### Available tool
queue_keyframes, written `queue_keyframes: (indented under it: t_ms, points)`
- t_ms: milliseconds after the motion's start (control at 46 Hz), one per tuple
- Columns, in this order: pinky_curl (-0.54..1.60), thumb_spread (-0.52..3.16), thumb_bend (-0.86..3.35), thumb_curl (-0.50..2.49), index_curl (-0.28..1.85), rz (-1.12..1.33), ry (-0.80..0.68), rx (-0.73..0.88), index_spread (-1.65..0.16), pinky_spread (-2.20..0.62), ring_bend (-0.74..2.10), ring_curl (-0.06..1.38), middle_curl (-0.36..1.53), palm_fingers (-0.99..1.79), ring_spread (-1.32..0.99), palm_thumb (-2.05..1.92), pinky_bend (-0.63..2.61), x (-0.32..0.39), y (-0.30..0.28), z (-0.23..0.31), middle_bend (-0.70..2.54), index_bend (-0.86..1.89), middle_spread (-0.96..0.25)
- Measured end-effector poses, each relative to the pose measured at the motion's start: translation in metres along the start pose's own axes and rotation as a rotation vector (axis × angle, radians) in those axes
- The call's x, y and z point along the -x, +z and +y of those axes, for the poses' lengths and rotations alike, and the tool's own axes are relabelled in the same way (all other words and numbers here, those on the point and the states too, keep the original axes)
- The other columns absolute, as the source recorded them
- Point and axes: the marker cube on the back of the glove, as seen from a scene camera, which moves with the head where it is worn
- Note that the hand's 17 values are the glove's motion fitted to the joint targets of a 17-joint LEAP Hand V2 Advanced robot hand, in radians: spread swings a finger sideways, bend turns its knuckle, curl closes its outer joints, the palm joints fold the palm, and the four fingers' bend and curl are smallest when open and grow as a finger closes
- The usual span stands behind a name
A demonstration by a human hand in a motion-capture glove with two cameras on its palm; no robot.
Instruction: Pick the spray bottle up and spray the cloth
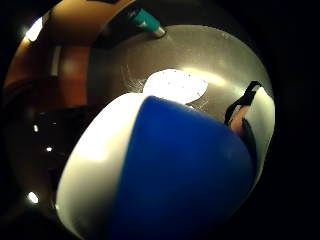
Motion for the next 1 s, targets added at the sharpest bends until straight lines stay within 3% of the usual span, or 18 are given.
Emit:
queue_keyframes:
  t_ms: [283, 457, 848, 1000]
  points:
    - [0.37, -0.04, -0.03, 0.72, 0.55, 0.258, 0.018, 0.134, -0.16, -0.23, 0.59, 0.46, 0.50, 1.38, -0.20, 1.01, 0.30, 0.051, 0.035, -0.001, 0.61, 0.46, -0.11]
    - [0.37, -0.05, -0.03, 0.72, 0.55, 0.237, 0.036, 0.159, -0.16, -0.23, 0.60, 0.46, 0.50, 1.38, -0.20, 1.01, 0.30, 0.060, 0.059, 0.001, 0.61, 0.46, -0.11]
    - [0.37, -0.05, -0.04, 0.72, 0.54, 0.250, 0.043, 0.111, -0.16, -0.23, 0.60, 0.46, 0.50, 1.38, -0.20, 1.01, 0.30, 0.080, 0.040, 0.009, 0.61, 0.46, -0.11]
    - [0.37, -0.05, -0.04, 0.72, 0.54, 0.152, 0.049, 0.061, -0.16, -0.23, 0.60, 0.46, 0.50, 1.38, -0.20, 1.01, 0.30, 0.083, 0.040, 0.010, 0.61, 0.46, -0.11]
